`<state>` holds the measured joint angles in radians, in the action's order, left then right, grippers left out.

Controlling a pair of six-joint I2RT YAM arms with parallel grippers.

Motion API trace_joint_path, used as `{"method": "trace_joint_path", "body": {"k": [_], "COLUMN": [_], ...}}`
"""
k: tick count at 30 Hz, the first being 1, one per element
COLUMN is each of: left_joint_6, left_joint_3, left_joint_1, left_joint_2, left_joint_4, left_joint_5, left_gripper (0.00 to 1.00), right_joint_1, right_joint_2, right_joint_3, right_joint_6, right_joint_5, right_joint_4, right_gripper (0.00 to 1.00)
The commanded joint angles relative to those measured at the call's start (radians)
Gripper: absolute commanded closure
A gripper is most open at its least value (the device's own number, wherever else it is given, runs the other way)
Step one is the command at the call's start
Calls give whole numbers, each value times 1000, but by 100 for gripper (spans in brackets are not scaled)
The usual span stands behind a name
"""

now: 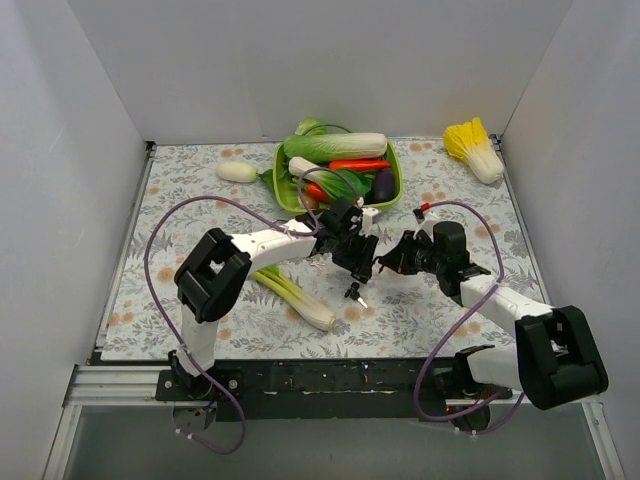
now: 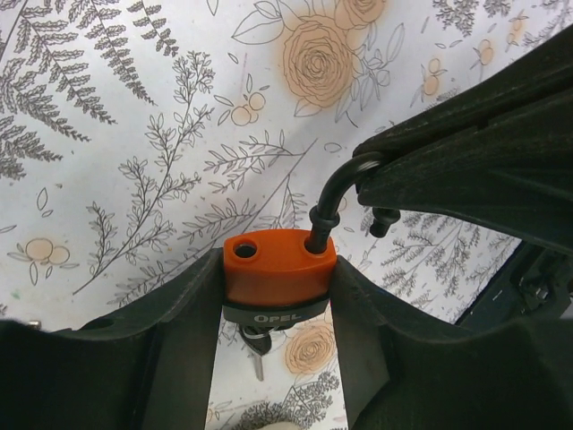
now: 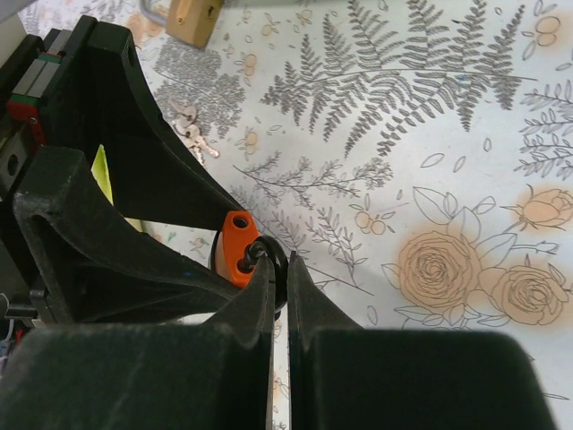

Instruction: Unlock with the key

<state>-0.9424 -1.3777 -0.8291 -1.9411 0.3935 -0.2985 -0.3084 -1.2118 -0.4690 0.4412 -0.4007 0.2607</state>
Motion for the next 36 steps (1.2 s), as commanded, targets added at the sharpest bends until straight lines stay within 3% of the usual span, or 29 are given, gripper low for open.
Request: {"method": "trace_joint_path", "body": {"k": [1,3,11,14,16,29,36], "left_joint_6": [-53,-58,-56,-47,-39,13,19], "left_joint_3": [-72,-96,-129,-115,-92,173,287], "left_joint_1": [45,44,44,44,42,67,120], "left_joint_2": [-48,-65,-81,-47,-6,397,494], "left_joint_4": [61,67,45,31,31,-51,-58], "left_joint_5": [188,188,173,180,190,360,487], "left_gripper": [98,94,37,25,3,2,2], "right_joint_1": [28,37,58,60,60,127,173], "right_joint_2": [-26,-40,-103,-126,-135,-209,-307], "right_joint_3": [20,20,4,4,3,-86,-198], "right_joint_6": [-41,-50,-110,-122,-134,-237,-301], "right_joint_5": [14,31,94,102,100,183,284], "right_joint_4": [18,21,14,17,23,-100,-207], "right_gripper": [99,99,99,99,99,99,99]}}
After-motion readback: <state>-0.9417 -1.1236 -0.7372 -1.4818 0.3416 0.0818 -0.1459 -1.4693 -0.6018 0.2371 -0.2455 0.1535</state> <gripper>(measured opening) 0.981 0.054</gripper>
